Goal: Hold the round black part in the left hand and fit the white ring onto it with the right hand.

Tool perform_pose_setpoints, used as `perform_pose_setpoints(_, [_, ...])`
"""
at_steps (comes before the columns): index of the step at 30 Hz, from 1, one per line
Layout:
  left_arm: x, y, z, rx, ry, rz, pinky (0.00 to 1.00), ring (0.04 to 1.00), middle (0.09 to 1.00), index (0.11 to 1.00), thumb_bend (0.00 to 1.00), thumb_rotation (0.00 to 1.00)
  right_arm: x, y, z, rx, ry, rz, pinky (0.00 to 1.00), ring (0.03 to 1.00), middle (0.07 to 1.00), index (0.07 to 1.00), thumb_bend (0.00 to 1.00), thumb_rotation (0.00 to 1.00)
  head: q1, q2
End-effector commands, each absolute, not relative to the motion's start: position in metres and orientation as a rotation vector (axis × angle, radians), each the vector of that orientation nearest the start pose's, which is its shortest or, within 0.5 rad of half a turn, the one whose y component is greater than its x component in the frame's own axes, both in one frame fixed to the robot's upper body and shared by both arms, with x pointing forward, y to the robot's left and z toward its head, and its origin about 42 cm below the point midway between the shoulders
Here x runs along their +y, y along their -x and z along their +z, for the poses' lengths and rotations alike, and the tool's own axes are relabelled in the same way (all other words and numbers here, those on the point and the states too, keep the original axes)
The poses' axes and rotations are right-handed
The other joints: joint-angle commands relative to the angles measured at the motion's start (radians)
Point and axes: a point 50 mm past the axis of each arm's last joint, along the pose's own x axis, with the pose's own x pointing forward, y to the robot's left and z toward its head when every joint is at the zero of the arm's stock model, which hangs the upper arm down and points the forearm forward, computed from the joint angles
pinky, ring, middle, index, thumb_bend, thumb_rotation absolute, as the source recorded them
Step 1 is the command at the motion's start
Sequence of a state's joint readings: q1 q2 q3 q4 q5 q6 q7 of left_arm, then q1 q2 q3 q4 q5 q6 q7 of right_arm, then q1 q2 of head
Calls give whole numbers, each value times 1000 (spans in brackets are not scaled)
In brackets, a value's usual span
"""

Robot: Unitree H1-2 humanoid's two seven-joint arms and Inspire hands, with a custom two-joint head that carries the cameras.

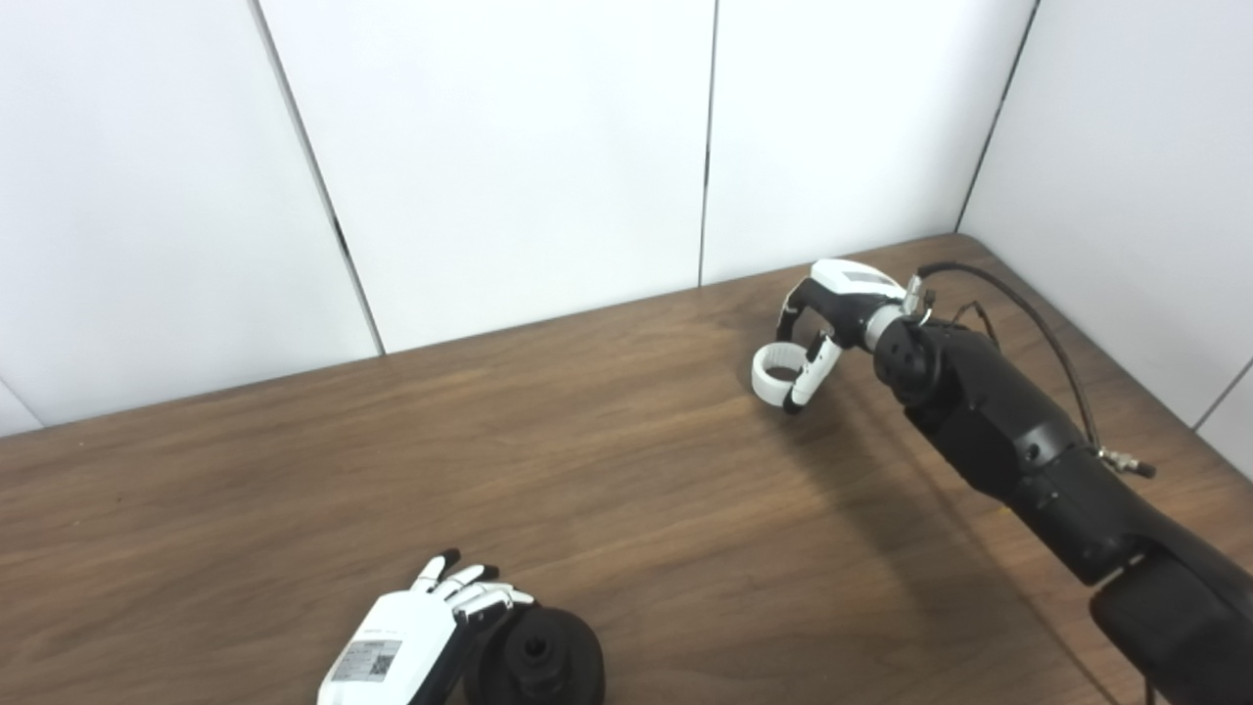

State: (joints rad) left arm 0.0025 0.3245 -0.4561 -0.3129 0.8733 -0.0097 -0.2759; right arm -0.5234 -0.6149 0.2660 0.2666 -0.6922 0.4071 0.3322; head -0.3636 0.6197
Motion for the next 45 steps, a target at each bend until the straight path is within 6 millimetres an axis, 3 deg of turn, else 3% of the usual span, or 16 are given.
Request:
perform_pose_setpoints(1, [183, -236, 126, -201, -1254, -677, 1000, 893, 789, 481, 526, 62, -370, -441, 236, 251, 1373, 31, 848, 853, 756, 484, 526, 134, -1, 0])
perform_pose_setpoints(6, [183, -236, 126, -200, -1245, -677, 1000, 895, 789, 481, 526, 62, -371, -440, 236, 246, 1379, 30, 797, 783, 714, 484, 524, 131, 3, 7])
perform_pose_setpoints(15, [177, -235, 127, -193, -1251, -682, 1000, 902, 795, 481, 526, 63, -367, -432, 250, 220, 1421, 86, 847, 832, 732, 484, 525, 134, 69, 45])
perform_pose_setpoints(26, [156, -237, 138, -197, -1224, -678, 1000, 895, 784, 479, 526, 61, -320, -385, 309, 19, 1474, 279, 882, 895, 779, 484, 524, 136, 210, 123])
perform_pose_setpoints(33, [144, -240, 143, -185, -1227, -677, 1000, 895, 787, 479, 526, 61, -291, -354, 323, -90, 1480, 369, 899, 906, 771, 484, 525, 136, 275, 176])
perform_pose_setpoints(45, [137, -246, 147, -174, -1225, -669, 1000, 888, 779, 479, 526, 62, -236, -311, 337, -263, 1417, 540, 920, 911, 784, 483, 524, 137, 306, 227])
